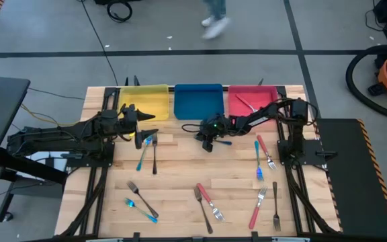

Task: Sort silverware by color (type)
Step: Put the middle top blue fork into the blue bin

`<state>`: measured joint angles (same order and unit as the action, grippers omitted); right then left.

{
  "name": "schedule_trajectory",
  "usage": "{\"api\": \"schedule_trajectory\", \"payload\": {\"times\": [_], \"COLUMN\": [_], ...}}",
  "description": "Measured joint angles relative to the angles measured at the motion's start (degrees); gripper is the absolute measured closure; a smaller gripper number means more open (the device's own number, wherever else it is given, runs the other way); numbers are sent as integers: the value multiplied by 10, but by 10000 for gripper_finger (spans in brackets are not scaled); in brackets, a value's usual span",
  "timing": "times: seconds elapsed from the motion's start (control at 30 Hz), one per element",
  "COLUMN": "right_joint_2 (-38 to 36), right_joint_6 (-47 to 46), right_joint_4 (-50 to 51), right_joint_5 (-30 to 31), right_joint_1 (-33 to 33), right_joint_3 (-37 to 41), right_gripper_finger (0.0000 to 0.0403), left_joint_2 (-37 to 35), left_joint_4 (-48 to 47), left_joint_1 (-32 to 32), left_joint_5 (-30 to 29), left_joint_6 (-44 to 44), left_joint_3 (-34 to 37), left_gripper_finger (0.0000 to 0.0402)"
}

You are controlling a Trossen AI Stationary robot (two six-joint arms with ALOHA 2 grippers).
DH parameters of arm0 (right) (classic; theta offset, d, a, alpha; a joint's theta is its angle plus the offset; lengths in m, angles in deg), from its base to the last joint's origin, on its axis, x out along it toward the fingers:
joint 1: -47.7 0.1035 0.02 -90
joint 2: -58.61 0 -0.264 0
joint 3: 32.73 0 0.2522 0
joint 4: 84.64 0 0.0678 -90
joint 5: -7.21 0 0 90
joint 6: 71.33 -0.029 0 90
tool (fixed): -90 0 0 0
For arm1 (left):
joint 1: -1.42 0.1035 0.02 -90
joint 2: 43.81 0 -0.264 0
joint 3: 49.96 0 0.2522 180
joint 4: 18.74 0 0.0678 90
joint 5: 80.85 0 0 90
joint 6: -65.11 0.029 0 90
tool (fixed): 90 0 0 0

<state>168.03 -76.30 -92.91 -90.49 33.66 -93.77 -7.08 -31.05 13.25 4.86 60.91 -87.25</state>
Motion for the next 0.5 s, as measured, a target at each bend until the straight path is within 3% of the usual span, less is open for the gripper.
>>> {"api": "schedule_trajectory", "payload": {"times": [0.5], "right_joint_2": [-42], "right_joint_6": [-13], "right_joint_4": [13], "right_joint_5": [-14], "right_joint_1": [0], "right_joint_3": [0], "right_gripper_finger": [304], "left_joint_2": [0], "left_joint_4": [0], "left_joint_1": [0], "left_joint_5": [0], "left_joint_6": [4], "left_joint_3": [0], "left_gripper_finger": [95]}}
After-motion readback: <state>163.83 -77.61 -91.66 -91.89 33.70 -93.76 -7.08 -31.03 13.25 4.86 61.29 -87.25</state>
